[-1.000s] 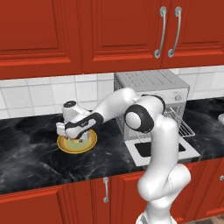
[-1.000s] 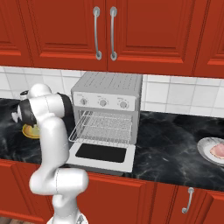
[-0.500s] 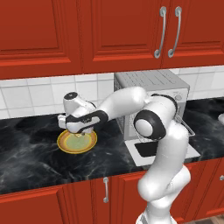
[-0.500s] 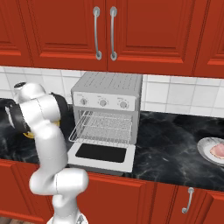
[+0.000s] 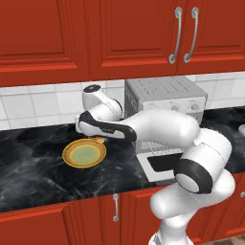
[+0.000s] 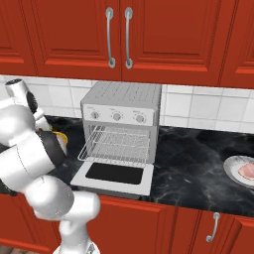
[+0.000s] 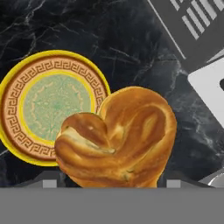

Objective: Open the toaster oven door. Place the bread on the top rack in the toaster oven and place the steak on the bottom rack.

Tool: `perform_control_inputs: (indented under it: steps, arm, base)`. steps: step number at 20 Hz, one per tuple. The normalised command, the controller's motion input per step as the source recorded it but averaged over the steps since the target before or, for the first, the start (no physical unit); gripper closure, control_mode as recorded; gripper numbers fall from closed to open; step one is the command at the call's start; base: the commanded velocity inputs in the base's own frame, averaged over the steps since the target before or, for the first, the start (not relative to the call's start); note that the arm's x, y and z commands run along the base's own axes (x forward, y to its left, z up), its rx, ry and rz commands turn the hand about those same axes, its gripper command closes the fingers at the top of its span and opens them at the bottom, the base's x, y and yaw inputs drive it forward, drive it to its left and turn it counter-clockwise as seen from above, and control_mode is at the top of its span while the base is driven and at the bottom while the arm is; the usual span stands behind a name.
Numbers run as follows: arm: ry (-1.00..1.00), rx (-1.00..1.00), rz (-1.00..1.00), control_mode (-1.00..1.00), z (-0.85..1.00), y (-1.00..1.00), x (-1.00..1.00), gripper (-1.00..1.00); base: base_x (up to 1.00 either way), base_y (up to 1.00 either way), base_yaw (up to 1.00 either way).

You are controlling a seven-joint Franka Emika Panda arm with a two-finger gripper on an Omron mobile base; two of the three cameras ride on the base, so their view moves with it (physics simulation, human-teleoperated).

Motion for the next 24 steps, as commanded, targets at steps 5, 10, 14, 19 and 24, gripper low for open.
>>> perform_control_inputs:
  steps: [5,10,14,19,24]
  arm:
    - [0.12,-0.01,-0.01,-1.0,0.44,-1.0,-0.59,1.0]
    - [0.04,0.01,-0.01,-1.0,0.26,-1.0,-0.58,1.0]
    - [0.0,0.01,0.0,-1.0,0.07,-1.0,-0.39,1.0]
    - [0.1,0.0,0.01,-1.0,-0.06,-1.0,0.05,1.0]
    - [0.01,0.0,0.01,-1.0,-0.26,-0.97,0.41,1.0]
  base:
    - [0.0,0.0,0.0]
    - [0.0,0.0,0.0]
    - [0.0,0.0,0.0]
    - [0.0,0.0,0.0]
    - [0.0,0.0,0.0]
